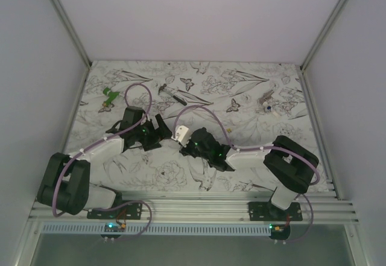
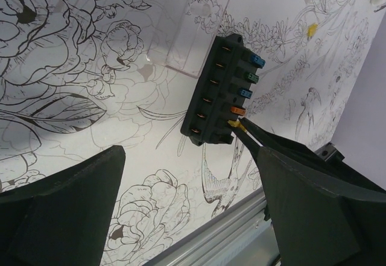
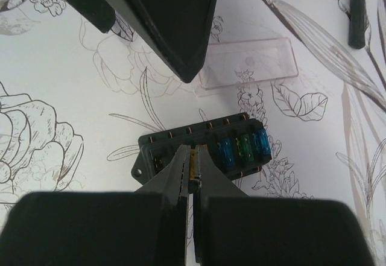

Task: Snap on the fuse box
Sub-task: Install the fuse at the fuse box base.

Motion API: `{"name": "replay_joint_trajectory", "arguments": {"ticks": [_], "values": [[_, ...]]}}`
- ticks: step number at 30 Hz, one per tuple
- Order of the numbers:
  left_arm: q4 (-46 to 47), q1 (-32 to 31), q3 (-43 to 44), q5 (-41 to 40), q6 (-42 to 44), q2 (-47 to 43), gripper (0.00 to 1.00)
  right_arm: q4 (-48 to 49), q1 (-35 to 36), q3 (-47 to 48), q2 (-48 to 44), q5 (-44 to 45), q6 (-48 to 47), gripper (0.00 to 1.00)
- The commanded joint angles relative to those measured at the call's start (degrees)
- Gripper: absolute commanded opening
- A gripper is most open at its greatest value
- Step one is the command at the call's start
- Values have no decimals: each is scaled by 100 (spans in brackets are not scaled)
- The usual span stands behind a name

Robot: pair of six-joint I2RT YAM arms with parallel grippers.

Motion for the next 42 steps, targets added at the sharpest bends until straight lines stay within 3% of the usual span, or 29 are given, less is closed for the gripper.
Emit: {"name": "replay_joint_trajectory", "arguments": {"ticks": [1,21,28,38,42], "values": [[-132,33,63,103,122,49,95,203,-21,30,-328,-144,-170,0],[-140,32,21,264,71,48,94,39,-104,-87,-241,-649,-727,0],[-140,20,-22,380,27,83,88,73,-144,-60,-147,-808,-745,0],[-140,-148,-131,458,-89,137,71,221,-170,-86,-70,-737,-824,0],[-140,-227,-123,440,-98,188,70,206,-170,-86,-118,-739,-841,0]]}}
